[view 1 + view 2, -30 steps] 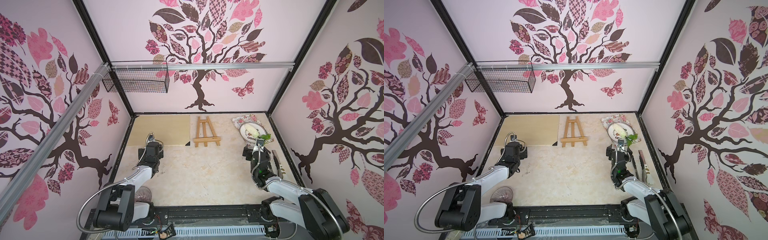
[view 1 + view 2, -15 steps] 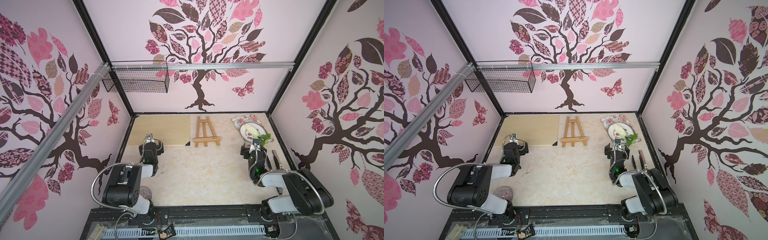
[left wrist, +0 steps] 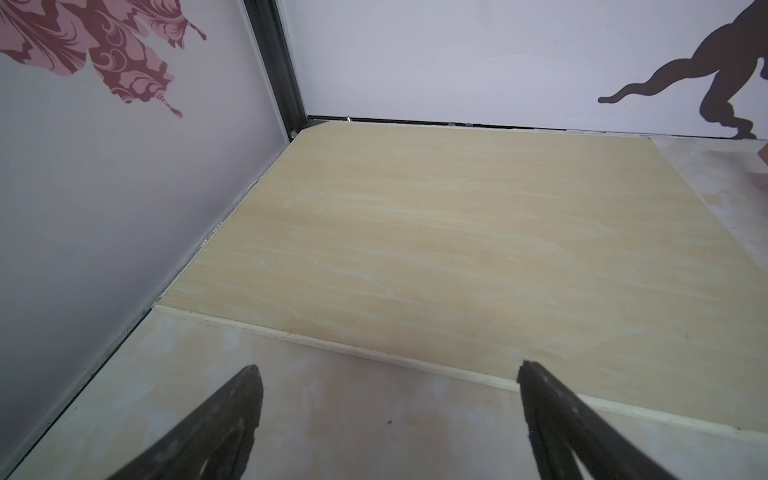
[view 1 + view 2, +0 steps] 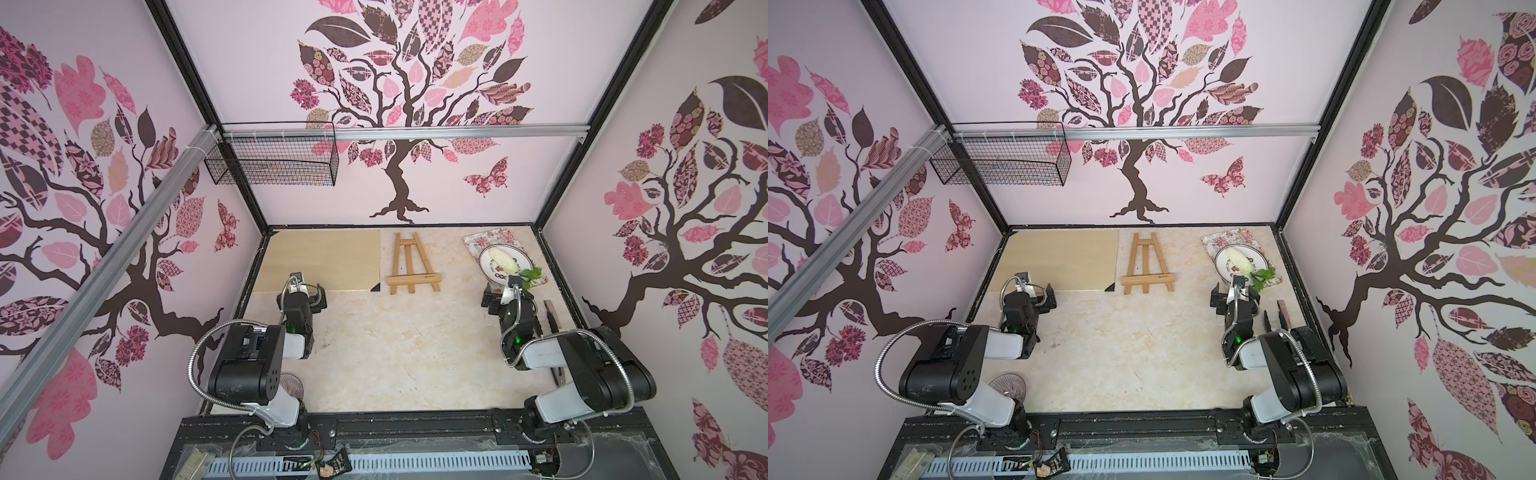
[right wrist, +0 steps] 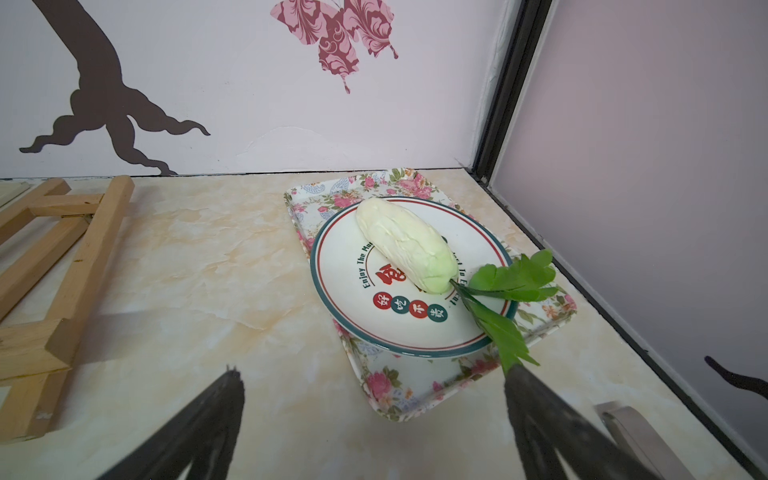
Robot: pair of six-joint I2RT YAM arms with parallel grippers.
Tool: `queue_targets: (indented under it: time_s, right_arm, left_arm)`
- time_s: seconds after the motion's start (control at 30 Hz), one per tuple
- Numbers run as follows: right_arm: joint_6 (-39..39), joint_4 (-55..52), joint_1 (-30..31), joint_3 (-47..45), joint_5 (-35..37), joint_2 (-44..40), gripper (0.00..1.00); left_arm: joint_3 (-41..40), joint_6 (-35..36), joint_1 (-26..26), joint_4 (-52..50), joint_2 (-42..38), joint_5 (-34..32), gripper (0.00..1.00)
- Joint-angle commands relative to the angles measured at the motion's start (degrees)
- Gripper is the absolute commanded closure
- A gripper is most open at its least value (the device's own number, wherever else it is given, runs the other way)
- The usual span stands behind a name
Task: Disassemble the easel
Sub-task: Reset both arms
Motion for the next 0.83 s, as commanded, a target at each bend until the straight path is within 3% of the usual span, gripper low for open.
queue_targets:
  time_s: [0.0, 0.13, 0.8]
  right_arm:
    - [1.6, 0.0, -2.1, 0.9, -5.4, 0.7, 0.0]
    - [1.8, 3.2, -4.1, 0.2, -11.4, 3.2, 0.0]
    - [2.0, 3.7, -4.6, 0.1, -12.3, 3.8, 0.0]
  left_arm:
    - [-1.1, -0.3, 0.2, 4.0, 0.1, 0.5, 0.02]
    - [-1.2, -0.3, 0.2, 4.3, 0.2, 0.5, 0.02]
    - [-1.1, -0.3, 0.2, 3.9, 0.1, 0.6, 0.02]
